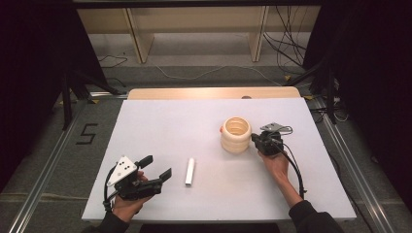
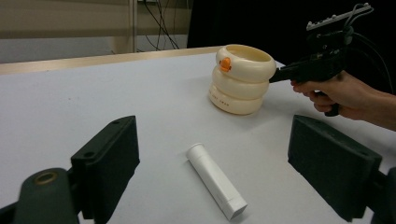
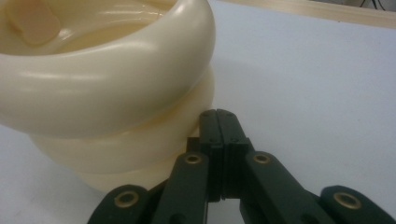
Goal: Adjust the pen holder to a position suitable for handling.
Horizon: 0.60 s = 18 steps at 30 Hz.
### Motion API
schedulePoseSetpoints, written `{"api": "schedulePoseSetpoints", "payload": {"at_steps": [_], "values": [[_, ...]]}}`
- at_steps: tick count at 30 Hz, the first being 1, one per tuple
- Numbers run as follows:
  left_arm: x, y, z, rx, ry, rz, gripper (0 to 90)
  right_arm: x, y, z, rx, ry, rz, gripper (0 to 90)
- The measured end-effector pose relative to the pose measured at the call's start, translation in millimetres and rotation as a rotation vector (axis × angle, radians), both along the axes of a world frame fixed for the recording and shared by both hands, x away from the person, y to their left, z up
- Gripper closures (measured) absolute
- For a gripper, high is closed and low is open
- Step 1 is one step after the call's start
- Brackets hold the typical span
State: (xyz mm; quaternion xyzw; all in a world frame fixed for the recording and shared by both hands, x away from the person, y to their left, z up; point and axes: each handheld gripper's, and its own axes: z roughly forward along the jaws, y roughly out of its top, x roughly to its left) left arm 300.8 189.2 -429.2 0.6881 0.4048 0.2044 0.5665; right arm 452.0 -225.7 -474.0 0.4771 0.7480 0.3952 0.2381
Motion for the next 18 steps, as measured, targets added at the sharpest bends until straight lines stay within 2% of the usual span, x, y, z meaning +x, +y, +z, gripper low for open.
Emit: {"api": "schedulePoseSetpoints", "payload": {"at_steps": [18], "values": [[-0.2, -0.3, -0.1, -0.001, 0.004, 0.003, 15.7, 2.5, 7.5, 0.5, 0.009, 0.001, 0.014, 90.0]]}}
